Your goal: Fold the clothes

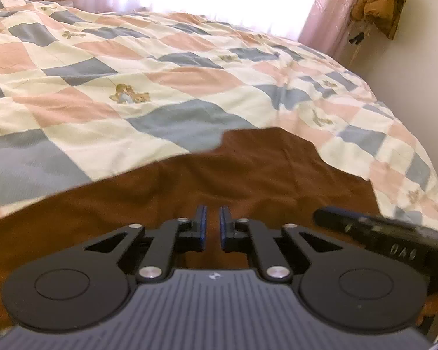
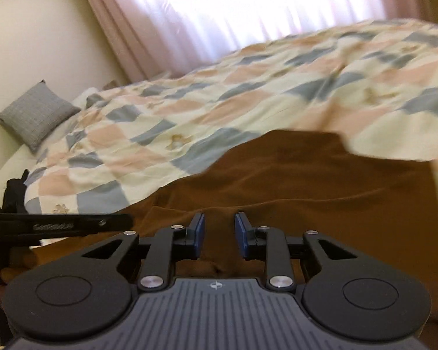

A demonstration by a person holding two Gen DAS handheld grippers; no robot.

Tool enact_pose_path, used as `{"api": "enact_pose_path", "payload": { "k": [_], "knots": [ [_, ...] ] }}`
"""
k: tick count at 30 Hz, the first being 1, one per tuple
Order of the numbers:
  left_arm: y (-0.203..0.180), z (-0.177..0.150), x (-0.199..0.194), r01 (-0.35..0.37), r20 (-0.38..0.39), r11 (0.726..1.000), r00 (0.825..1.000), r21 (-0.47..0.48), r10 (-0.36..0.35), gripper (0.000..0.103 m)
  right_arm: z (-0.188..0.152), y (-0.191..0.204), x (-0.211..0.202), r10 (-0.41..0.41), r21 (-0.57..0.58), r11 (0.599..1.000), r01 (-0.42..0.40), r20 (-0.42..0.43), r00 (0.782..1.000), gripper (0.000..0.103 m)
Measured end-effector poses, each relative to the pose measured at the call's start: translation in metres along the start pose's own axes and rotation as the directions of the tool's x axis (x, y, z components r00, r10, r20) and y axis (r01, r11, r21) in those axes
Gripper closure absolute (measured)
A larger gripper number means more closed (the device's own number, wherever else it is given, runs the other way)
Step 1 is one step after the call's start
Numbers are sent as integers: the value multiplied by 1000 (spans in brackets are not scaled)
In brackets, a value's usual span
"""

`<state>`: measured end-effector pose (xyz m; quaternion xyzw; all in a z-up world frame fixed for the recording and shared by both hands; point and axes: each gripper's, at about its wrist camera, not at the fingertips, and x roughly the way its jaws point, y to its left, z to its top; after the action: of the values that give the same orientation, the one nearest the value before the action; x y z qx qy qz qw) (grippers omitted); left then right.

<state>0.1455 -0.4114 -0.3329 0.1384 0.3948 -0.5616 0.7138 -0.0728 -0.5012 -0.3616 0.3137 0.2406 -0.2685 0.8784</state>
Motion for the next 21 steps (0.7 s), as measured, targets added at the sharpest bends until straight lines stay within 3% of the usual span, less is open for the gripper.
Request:
{"api": "enact_pose_path", "payload": {
  "k": [2, 5, 7, 8, 9, 11, 15, 18, 21],
  "knots": [
    [5, -3, 20, 9, -29, 999, 1000, 33, -8, 101, -4, 3, 20, -10, -19, 1000, 9, -60, 998, 77],
    [7, -17, 54, -26, -132, 996, 991, 91, 38, 100, -20, 6, 45, -76, -87, 994, 61, -187, 979, 78],
    [13, -18, 50, -21, -127, 998, 992, 66, 29, 100, -25, 8, 43, -92, -110, 991, 73, -178, 980, 77],
    [17, -18, 41, -15, -114, 999, 993, 38, 20, 98, -23, 10, 39, -95, -102, 992, 79, -170, 981, 77],
    [22, -17, 27, -8, -93, 1000, 996, 0, 8, 87, -20, 12, 35, -98, -93, 992, 84, -161, 982, 77],
    [38, -22, -10, -20, -46, 998, 999, -65, 17, 77, -15, 16, 27, -105, -75, 993, 95, -144, 984, 74],
    [94, -52, -96, -160, -19, 974, 987, -163, 159, 73, -15, 33, 13, -132, -82, 989, 122, -127, 983, 69],
    [158, -88, -151, -343, -86, 911, 939, -228, 332, 70, -23, 56, 8, -131, -109, 987, 114, -164, 978, 62],
    [222, -118, -202, -504, -148, 822, 864, -264, 482, 68, -40, 83, 9, -117, -148, 985, 85, -223, 968, 61]
  ]
}}
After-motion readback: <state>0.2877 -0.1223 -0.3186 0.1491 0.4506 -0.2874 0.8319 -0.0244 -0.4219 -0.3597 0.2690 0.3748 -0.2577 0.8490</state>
